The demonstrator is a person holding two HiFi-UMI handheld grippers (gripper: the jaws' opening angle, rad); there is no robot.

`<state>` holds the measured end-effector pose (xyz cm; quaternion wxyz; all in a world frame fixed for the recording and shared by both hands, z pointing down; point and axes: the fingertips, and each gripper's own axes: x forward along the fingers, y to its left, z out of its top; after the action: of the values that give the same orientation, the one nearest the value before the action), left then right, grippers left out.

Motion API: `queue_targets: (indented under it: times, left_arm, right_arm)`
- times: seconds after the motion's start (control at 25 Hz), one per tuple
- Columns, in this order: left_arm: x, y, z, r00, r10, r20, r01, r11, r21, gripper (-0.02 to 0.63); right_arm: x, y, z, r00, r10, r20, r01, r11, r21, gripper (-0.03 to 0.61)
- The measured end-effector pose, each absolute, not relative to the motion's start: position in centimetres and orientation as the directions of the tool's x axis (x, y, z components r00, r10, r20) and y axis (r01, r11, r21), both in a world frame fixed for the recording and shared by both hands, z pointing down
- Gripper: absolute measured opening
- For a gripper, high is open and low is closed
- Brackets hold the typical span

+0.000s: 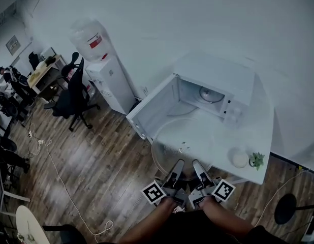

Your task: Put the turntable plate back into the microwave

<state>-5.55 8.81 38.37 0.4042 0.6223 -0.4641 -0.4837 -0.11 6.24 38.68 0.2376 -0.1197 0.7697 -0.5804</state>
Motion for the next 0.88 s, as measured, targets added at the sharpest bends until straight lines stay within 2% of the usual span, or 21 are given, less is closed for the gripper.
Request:
queue_targets:
  times: [0.4, 0.88]
  left_arm:
    - [-7.9, 4.5, 39.9, 0.167, -0.965, -0.204, -0.149, -0.230, 0.962, 0.055]
    - [-9.8, -6.0, 41.9, 0.188, -0.964, -0.190, -0.132, -0.217, 0.967, 0.055]
  right_arm:
    - [-2.4, 2.1, 39.6, -0.825, -0.524, -0.213, 0.057, 0.297, -0.953, 0.063]
    - [-4.2, -8.1, 41.9, -0.819, -0.546, -0.174, 0.027, 0.267, -0.963, 0.063]
